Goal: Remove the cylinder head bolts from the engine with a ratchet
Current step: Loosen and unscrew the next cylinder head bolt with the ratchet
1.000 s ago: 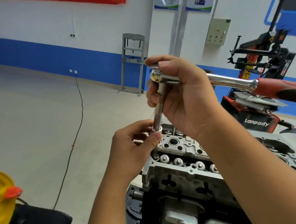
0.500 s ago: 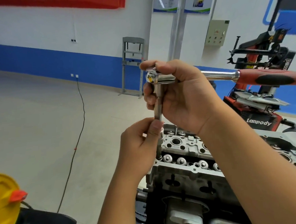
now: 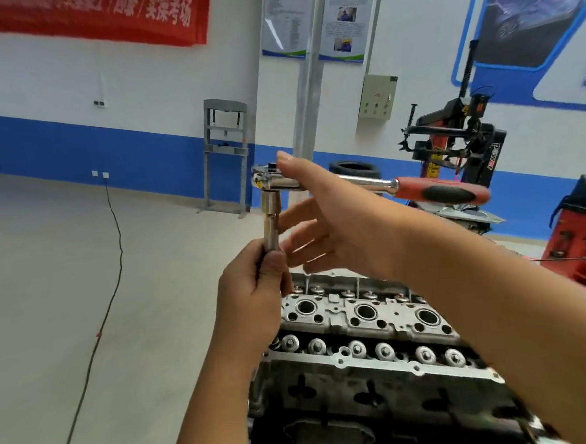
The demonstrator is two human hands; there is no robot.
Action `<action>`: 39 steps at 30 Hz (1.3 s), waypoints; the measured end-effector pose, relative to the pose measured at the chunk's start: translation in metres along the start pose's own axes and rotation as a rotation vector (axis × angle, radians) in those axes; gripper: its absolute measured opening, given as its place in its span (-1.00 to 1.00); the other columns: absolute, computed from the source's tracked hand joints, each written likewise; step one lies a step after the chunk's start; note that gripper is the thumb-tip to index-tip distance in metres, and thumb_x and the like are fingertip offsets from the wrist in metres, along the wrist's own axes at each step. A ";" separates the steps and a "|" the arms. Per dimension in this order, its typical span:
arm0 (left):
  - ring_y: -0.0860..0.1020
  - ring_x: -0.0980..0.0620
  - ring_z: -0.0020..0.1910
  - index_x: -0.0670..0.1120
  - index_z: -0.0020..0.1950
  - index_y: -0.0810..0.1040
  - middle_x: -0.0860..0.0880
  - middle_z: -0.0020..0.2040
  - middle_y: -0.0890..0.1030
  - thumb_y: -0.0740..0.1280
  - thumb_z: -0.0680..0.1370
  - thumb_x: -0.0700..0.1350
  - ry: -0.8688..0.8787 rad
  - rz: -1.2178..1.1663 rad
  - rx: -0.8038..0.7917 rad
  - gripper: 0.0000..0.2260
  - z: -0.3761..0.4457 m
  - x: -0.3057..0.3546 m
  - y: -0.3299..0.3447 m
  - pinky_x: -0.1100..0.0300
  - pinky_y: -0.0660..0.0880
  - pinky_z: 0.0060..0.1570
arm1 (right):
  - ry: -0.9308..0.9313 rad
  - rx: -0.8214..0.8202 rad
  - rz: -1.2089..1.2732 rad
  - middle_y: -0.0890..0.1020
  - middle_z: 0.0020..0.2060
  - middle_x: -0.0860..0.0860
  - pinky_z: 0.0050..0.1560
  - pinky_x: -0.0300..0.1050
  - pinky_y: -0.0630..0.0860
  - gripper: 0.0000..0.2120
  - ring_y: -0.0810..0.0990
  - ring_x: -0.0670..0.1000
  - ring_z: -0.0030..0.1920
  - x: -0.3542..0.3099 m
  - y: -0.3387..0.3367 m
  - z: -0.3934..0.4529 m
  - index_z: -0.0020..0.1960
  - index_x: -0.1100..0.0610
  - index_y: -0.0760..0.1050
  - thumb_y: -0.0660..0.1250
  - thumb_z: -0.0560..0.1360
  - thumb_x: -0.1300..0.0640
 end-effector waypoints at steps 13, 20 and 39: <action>0.45 0.05 -0.40 0.05 -0.13 0.47 -0.01 -0.30 0.51 0.19 0.64 0.13 0.039 0.138 -0.014 -0.76 -0.019 0.015 0.014 0.32 0.44 -0.42 | -0.129 0.660 -1.391 0.48 -0.42 -0.07 -0.44 -0.19 0.23 -0.48 0.45 -0.03 -0.43 0.002 -0.093 -0.037 -0.31 -0.02 0.40 0.27 0.51 -0.45; 0.33 0.03 -0.47 0.00 -0.27 0.42 0.02 -0.40 0.35 0.43 0.48 0.33 0.026 -0.253 -0.333 -0.56 0.026 0.063 0.021 0.26 0.37 -0.48 | -0.011 0.698 -1.359 0.46 -0.37 -0.04 -0.44 -0.14 0.30 -0.74 0.45 0.01 -0.42 0.002 -0.068 -0.070 -0.20 -0.01 0.27 0.27 0.58 -0.05; 0.17 0.06 -0.55 0.01 -0.42 0.37 0.05 -0.53 0.25 0.10 0.44 0.50 -0.346 -0.364 -0.238 -0.42 0.045 0.052 0.030 0.24 0.15 -0.53 | -0.280 0.983 -1.529 0.30 -0.56 0.00 -0.43 -0.21 0.11 -0.25 0.25 0.04 -0.56 -0.029 -0.026 -0.096 -0.28 0.08 0.28 -0.43 0.57 -0.42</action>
Point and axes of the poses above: each hand's wrist, its own z-axis towards the middle knuckle, its own y-axis out of the palm, x = y × z, the point moved 6 cm from there along z, towards the middle knuckle
